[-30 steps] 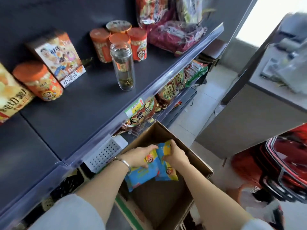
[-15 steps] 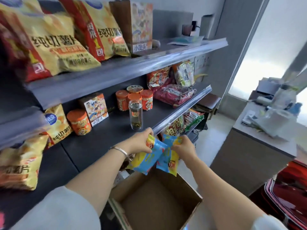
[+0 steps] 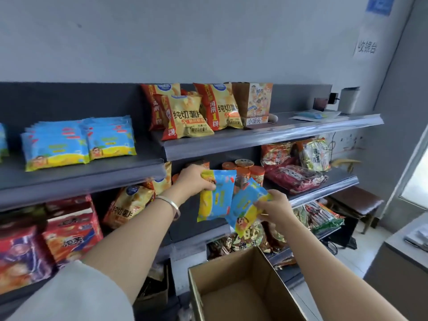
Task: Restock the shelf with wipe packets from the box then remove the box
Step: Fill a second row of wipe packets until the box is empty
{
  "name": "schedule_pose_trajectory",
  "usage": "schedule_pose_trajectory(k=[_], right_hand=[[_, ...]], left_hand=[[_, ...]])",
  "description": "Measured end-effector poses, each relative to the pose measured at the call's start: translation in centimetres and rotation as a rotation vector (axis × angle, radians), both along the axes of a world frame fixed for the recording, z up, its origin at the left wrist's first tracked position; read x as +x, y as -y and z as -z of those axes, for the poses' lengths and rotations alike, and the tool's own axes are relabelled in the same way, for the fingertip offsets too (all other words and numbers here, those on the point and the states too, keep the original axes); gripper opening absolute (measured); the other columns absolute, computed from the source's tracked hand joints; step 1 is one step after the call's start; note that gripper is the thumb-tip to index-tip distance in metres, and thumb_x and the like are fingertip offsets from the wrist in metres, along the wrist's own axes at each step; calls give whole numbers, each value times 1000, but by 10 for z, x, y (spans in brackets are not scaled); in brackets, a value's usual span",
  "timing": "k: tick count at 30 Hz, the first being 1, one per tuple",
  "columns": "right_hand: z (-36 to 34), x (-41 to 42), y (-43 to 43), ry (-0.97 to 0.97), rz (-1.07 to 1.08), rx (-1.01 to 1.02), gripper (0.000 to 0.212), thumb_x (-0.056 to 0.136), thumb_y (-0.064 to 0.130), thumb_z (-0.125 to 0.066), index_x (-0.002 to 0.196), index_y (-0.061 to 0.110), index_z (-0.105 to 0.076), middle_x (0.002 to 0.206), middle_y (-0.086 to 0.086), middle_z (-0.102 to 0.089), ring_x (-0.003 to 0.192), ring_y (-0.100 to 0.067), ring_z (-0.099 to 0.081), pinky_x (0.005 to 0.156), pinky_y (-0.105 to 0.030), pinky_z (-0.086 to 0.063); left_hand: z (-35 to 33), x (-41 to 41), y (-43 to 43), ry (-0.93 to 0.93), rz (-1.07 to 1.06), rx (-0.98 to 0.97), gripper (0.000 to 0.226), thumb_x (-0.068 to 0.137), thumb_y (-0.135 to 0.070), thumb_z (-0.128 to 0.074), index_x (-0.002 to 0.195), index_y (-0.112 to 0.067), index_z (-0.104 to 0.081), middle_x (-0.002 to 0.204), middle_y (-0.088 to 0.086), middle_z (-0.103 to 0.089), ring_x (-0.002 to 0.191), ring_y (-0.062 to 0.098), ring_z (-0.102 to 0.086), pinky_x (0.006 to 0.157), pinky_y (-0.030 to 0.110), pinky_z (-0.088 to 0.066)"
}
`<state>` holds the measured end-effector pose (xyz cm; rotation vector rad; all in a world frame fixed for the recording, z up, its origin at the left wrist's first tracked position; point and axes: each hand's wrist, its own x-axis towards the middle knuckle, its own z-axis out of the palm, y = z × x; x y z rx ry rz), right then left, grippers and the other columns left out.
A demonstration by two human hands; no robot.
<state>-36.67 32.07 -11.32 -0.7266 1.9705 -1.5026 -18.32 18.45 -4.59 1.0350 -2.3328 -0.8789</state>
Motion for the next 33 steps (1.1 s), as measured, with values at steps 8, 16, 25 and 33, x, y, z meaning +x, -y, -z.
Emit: schedule_pose_trajectory(k=[8,16,25,33], right_hand=[[-66,73,61,119,-261,-277,20,85,0,-66,97,10,-52,100,-16,-66,86,-28,-69,69,-39,-60],[-109,164,141,167,-423,-460,37,90,2,-60,120,16,-44,104,-7,-61,85,-17,-67,66,-29,-59],[-122,247,251,70,-363,-408,20,94,8,-57,112,15,-50,111,-8,-58,95,-23,-61,72,-35,-59],[-103,251,288,19,-285,-258,18,91,6,-60,108,10,-54,109,-8,-64,96,-21,-65,79,-42,-58]], left_hand=[[-58,118,12,-547,-287,170,14,83,-2,-68,79,-13,-60,81,7,-65,78,22,-66,58,32,-58],[-78,234,70,-1075,-517,270,16,87,4,-60,79,-8,-53,73,2,-52,73,16,-56,49,24,-56],[-60,297,150,-1167,-554,354,17,88,8,-57,89,-8,-50,88,8,-51,94,22,-56,62,29,-60],[-29,308,197,-1065,-526,407,13,87,2,-61,93,-6,-54,102,13,-60,92,24,-63,63,29,-56]])
